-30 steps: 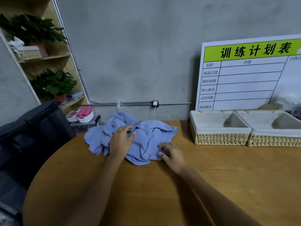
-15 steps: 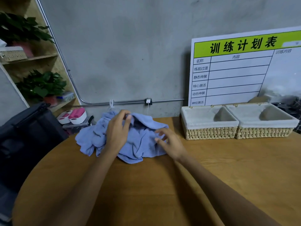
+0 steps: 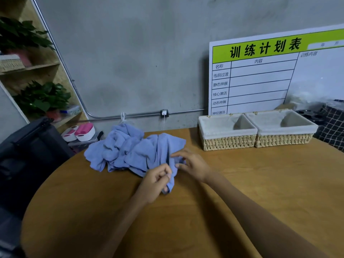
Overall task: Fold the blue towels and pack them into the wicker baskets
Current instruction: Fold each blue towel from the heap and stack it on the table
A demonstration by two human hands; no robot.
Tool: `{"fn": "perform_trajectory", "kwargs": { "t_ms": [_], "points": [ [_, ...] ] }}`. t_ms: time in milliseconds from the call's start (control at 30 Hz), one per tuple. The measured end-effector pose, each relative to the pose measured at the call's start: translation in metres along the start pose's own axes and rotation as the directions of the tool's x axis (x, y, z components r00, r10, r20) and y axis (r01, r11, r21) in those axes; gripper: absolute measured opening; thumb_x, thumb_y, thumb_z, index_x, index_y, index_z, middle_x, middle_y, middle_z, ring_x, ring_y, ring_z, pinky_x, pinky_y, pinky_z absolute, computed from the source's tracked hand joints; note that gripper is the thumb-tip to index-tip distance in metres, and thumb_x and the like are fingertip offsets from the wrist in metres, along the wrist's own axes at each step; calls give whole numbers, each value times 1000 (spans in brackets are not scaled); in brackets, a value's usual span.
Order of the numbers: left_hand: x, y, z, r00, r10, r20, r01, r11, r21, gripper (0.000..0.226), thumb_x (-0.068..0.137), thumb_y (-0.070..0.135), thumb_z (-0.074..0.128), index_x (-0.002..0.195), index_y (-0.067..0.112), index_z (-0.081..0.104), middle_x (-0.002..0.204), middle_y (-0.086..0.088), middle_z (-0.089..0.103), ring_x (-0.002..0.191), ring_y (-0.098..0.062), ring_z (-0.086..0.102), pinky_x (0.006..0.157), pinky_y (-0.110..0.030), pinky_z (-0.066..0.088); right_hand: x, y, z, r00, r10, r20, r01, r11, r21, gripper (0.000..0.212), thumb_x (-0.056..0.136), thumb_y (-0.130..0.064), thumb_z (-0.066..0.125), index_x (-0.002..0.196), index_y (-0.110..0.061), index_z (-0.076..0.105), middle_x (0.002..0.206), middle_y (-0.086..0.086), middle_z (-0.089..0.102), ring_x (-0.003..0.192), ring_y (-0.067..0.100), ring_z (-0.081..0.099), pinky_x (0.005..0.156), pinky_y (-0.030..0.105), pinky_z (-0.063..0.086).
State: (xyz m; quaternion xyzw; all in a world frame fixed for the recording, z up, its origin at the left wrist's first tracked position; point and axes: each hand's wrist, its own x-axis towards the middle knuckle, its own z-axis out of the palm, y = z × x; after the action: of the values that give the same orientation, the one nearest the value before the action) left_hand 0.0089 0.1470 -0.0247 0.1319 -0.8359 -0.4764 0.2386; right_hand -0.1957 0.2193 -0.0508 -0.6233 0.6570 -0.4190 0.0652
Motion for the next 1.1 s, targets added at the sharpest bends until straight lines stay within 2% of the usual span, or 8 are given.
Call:
{"fn": "perform_trajectory", "kwargs": {
  "t_ms": [133,267,333,400,567,767,967,1100],
  "points": [
    [-14,17,6,994,-53,95,80,946,-313,20,69,26,58,60,12,48,53,-2,29,44,-6,25,44,-15,26,-15,15,8,999,43,8,-43,999,1,40,85,-16,72,124,-16,68,110,-2,54,101,13,56,89,17,41],
    [-13,22,-31,962,-140,235,269,653,-708,36,64,36,74,49,15,49,48,2,27,42,-11,22,44,-20,28,-20,22,6,995,96,0,-96,995,-27,43,83,-21,68,126,-16,67,113,-3,51,109,16,55,95,8,34],
    [-7,9,-49,946,-221,239,312,824,-472,41,75,44,67,50,15,52,47,0,26,40,-15,20,42,-23,28,-20,27,8,992,124,36,-121,989,-81,45,83,-27,65,127,-21,66,117,-4,52,114,17,55,99,15,36],
    [-6,-11,-46,939,-326,108,329,944,-15,46,82,53,66,57,16,54,53,-8,28,47,-21,28,49,-29,31,-19,32,12,981,163,102,-147,978,-146,48,83,-33,63,131,-29,63,127,-5,53,120,19,53,103,29,40],
    [-35,-62,15,989,-148,8,112,778,618,43,81,75,49,91,34,55,88,18,47,85,-2,50,75,-26,46,-22,34,25,970,164,181,-76,907,-415,37,95,-43,58,131,-34,60,141,-8,50,124,25,47,100,41,38],
    [-31,-89,7,992,123,34,-111,699,706,37,95,66,45,98,36,66,96,19,53,87,-6,55,74,-33,48,-44,22,2,989,33,148,58,822,-567,20,94,-44,60,101,-26,66,101,-7,62,99,23,54,78,36,28],
    [-12,-79,2,990,133,46,-123,662,740,19,94,37,58,107,33,71,106,18,61,96,-7,63,77,-30,48,-99,-1,-27,959,94,267,26,911,-412,26,90,-46,65,80,-22,61,85,-8,65,83,14,60,72,29,36],
    [-17,-69,37,991,90,95,-131,713,688,43,94,53,44,122,28,65,128,13,55,113,-9,54,95,-27,40,-123,-22,-37,953,81,291,-6,969,-248,35,95,-52,56,73,-24,60,74,-10,60,73,5,56,67,24,38]
  ]
}}
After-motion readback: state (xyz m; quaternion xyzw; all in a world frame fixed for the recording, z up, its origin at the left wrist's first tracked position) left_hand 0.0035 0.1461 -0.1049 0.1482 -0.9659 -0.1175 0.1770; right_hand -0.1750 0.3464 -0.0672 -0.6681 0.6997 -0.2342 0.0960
